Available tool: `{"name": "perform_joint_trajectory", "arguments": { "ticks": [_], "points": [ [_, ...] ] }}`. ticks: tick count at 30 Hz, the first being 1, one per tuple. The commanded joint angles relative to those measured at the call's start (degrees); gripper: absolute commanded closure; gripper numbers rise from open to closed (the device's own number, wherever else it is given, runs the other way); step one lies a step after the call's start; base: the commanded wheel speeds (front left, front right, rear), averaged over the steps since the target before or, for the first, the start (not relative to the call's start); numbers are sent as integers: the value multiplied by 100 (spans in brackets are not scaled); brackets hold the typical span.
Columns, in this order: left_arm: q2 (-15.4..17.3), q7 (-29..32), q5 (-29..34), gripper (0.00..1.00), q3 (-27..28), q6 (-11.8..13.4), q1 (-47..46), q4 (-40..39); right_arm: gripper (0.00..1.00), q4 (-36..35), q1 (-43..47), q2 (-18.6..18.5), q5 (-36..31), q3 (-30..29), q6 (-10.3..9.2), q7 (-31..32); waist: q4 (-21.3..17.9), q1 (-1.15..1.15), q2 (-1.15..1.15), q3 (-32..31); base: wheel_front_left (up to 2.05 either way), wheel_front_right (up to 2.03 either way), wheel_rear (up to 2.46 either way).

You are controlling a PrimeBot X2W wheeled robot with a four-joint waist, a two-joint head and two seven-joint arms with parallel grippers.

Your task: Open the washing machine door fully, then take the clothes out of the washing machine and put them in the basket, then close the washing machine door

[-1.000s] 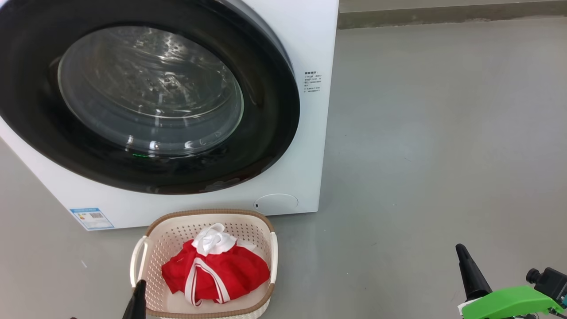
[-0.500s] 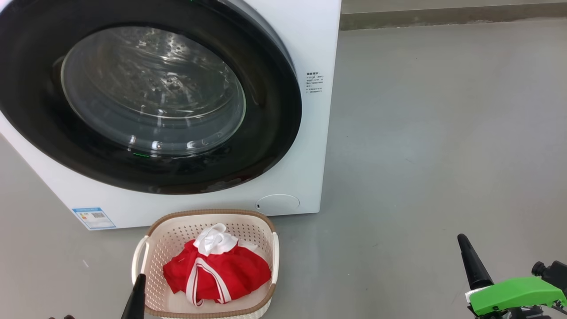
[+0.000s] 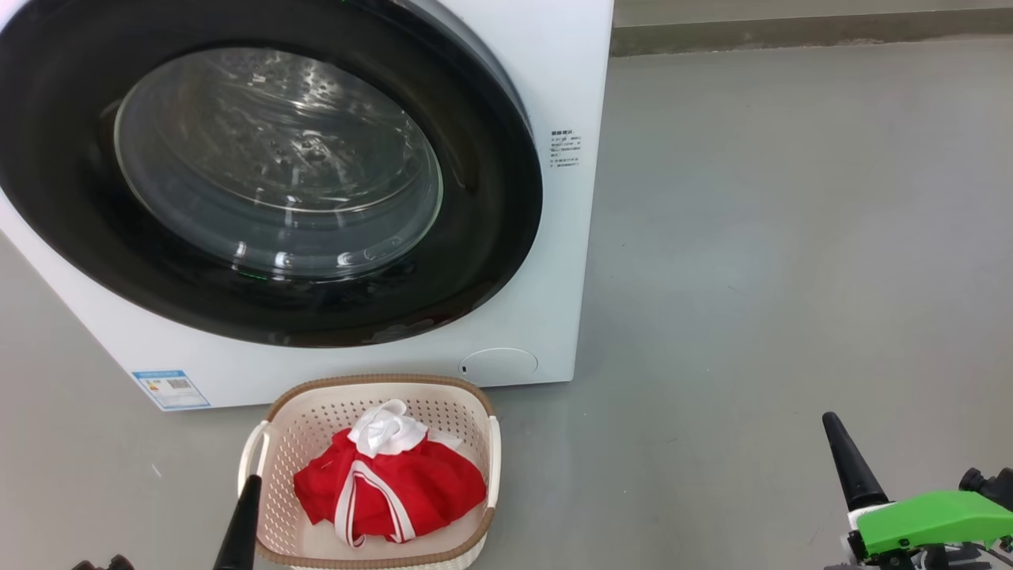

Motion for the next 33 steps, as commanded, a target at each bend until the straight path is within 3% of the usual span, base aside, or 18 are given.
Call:
{"name": "perform_joint_trajectory", "arguments": {
  "ticks": [1, 33],
  "points": [
    [51, 51, -162, 100, 176, -31, -291, -174, 100, -188, -341, -34, 185, 42, -4, 43, 2, 0, 0, -1, 0, 0, 0],
    [60, 549, -2098, 100, 275, -41, -562, -236, 100, -416, -552, -21, 1899, -148, -5, 559, 68, 0, 0, -38, 0, 0, 0]
  ]
}}
